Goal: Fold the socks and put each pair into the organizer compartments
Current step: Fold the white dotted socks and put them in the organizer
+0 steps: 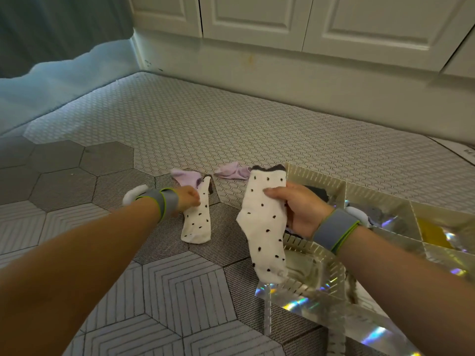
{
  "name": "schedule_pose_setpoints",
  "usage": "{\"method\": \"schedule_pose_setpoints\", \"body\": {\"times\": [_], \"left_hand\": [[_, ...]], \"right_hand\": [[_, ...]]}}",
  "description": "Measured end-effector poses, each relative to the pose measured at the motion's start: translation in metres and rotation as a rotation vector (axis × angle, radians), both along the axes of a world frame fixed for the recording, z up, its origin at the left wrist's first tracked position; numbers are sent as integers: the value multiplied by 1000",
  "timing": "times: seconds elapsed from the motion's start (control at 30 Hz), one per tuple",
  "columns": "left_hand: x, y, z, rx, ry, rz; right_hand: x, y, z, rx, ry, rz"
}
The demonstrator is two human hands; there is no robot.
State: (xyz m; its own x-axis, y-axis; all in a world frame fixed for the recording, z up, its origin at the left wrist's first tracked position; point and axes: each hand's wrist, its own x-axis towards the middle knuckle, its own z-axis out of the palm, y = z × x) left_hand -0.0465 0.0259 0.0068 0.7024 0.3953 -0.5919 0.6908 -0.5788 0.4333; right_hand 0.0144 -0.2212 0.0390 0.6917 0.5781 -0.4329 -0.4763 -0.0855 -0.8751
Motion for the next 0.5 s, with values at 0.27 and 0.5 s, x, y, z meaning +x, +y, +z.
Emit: {"method": "schedule_pose_setpoints", "body": {"times": [0.27, 0.5], "left_hand": [[-5, 1, -23, -113, -79, 125], [12, -15, 7, -420, -458, 279]], "right_hand": [[3, 1, -10, -14, 27, -35], [3, -8, -4, -42, 177, -93]]}}
